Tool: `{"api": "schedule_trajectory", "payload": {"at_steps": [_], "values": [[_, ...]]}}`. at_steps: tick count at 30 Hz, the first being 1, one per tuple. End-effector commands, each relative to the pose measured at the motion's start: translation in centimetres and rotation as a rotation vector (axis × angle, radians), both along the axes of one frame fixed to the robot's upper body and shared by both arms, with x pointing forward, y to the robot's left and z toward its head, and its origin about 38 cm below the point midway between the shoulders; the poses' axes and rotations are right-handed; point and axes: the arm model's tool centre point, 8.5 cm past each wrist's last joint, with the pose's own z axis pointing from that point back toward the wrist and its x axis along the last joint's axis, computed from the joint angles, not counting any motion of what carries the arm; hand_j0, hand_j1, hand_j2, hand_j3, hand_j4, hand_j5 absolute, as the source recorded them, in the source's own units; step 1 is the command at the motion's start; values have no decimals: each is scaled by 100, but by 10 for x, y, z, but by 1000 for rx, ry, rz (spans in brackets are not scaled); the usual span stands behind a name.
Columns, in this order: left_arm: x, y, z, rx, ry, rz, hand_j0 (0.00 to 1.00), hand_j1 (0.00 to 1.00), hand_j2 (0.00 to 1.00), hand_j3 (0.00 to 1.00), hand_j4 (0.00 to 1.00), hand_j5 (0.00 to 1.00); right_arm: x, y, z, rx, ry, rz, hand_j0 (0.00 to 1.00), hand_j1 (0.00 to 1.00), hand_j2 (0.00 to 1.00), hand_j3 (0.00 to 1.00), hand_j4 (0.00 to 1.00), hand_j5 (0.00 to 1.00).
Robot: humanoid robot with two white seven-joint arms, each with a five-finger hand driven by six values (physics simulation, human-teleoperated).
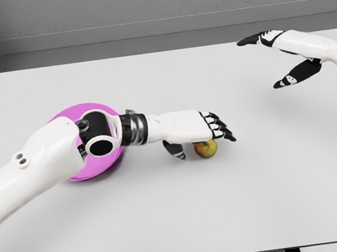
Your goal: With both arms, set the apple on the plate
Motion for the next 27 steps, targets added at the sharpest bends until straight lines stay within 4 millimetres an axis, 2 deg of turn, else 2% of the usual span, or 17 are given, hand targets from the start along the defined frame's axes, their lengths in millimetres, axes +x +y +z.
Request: {"api": "schedule_trajectory", "payload": {"at_steps": [1, 12, 20, 25, 27], "values": [[5, 4, -4, 8, 7, 19, 97, 97, 97, 97, 97, 97, 0, -1, 1, 7, 2, -3, 100, 100, 100, 100, 100, 100], [2, -7, -1, -6, 8, 0, 93, 93, 93, 93, 93, 93, 0, -1, 1, 8, 1, -3, 100, 100, 100, 100, 100, 100], [5, -6, -16, 32, 27, 15, 91, 91, 91, 91, 91, 91, 0, -1, 0, 7, 3, -3, 100, 100, 100, 100, 100, 100], [7, -6, -15, 41, 15, 13, 85, 85, 85, 85, 85, 85, -1, -1, -1, 7, 6, -3, 100, 100, 100, 100, 100, 100], [4, -12, -14, 32, 16, 0, 84, 84, 84, 84, 84, 84, -1, -1, -1, 7, 6, -3, 100, 100, 100, 100, 100, 100]]}}
